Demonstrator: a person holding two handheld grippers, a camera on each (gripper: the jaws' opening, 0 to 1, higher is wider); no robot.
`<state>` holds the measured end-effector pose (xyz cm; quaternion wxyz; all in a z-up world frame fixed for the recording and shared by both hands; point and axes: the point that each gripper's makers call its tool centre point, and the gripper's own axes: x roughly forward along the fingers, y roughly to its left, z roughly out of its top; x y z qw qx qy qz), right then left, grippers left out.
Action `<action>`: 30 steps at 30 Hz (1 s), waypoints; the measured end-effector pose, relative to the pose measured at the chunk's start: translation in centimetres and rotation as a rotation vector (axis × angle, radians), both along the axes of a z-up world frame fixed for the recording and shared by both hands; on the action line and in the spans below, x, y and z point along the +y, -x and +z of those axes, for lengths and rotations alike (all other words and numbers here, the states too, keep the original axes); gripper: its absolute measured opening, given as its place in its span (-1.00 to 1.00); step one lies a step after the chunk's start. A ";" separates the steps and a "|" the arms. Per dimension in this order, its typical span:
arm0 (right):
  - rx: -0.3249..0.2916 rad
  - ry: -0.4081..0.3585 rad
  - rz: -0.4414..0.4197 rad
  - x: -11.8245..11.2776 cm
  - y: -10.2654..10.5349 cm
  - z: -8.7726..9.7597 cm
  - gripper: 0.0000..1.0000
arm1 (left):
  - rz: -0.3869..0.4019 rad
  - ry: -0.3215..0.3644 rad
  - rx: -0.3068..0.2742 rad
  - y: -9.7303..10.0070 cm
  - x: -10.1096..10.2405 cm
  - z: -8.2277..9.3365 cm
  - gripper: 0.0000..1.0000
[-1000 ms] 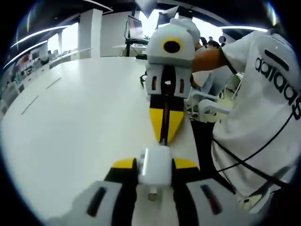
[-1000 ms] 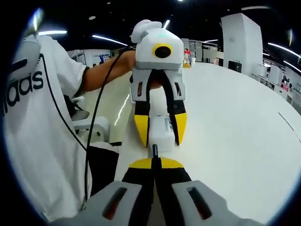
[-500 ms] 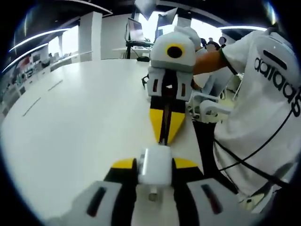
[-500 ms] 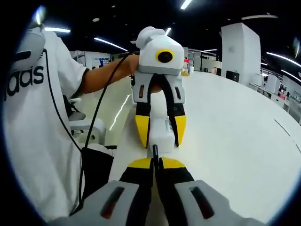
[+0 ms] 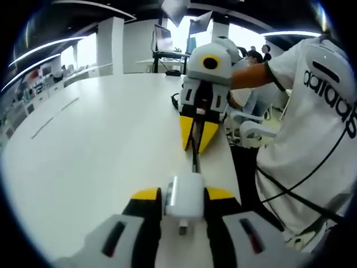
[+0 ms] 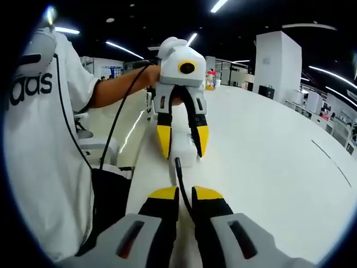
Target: Plug the desk Type‑C cable into the charger adapter.
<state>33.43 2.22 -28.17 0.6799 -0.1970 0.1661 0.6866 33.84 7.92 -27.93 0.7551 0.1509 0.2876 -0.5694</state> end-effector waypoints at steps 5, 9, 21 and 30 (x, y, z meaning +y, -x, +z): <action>-0.018 -0.005 -0.053 -1.6 -0.8 0.0 -0.82 | 0.003 -0.007 -0.017 -0.1 0.0 0.1 -0.38; -0.023 -0.009 -0.108 -3.4 -1.3 0.1 -0.81 | -0.001 -0.016 -0.016 0.0 0.1 -0.1 -0.36; -0.064 0.024 -0.221 -9.1 -3.1 0.6 -0.81 | -0.007 -0.022 -0.012 0.4 -0.5 -0.4 -0.36; -0.105 0.106 -0.310 -15.2 -4.9 0.5 -0.82 | -0.004 -0.028 -0.012 0.8 -1.2 -0.4 -0.36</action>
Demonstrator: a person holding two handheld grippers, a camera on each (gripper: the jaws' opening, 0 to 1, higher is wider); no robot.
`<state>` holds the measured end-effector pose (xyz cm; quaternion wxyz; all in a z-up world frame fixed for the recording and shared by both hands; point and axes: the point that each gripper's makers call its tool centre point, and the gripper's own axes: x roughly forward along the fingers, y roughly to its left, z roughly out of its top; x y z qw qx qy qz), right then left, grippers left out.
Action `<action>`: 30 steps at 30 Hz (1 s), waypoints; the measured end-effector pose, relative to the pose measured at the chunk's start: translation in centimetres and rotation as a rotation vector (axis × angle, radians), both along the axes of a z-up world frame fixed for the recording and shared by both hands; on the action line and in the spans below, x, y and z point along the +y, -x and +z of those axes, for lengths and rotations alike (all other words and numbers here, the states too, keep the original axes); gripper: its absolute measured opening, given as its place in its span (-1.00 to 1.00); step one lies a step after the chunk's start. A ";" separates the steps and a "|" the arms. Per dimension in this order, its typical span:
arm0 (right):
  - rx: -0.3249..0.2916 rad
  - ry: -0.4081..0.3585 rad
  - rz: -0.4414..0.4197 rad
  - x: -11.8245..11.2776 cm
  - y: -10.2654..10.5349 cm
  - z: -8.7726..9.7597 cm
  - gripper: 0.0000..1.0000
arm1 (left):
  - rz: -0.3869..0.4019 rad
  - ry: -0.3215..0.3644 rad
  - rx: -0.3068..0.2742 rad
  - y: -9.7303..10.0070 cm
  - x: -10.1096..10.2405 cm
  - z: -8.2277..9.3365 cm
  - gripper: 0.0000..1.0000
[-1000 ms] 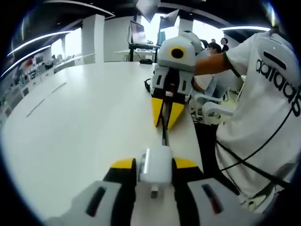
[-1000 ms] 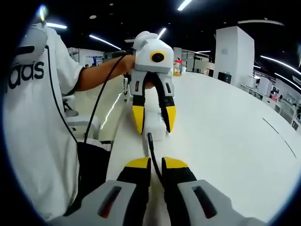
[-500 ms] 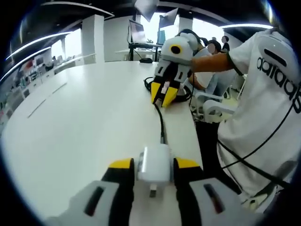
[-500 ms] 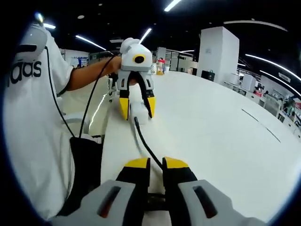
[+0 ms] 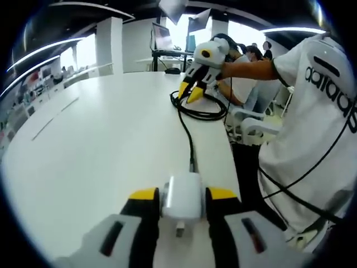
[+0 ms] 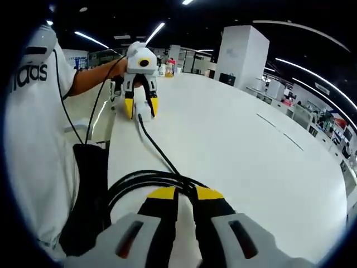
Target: Plug the desk Type‑C cable into the charger adapter.
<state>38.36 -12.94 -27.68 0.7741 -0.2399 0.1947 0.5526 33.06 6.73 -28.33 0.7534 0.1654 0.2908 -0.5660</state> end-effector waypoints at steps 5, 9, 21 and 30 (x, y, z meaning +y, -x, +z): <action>0.003 0.029 -0.050 -2.4 -0.4 -0.5 -0.82 | -0.005 -0.009 0.005 0.0 0.1 -0.3 -0.36; 0.003 0.063 -0.075 -3.5 -0.3 -0.9 -0.82 | -0.007 -0.011 0.003 -0.1 -0.1 -0.2 -0.37; 0.021 0.127 -0.103 -4.4 -0.5 -1.6 -0.90 | 0.011 -0.003 0.013 -0.7 0.3 -0.2 -0.43; 0.033 0.163 -0.117 -4.3 -0.4 -1.8 -0.96 | 0.016 -0.016 -0.001 -0.1 -0.5 -0.2 -0.44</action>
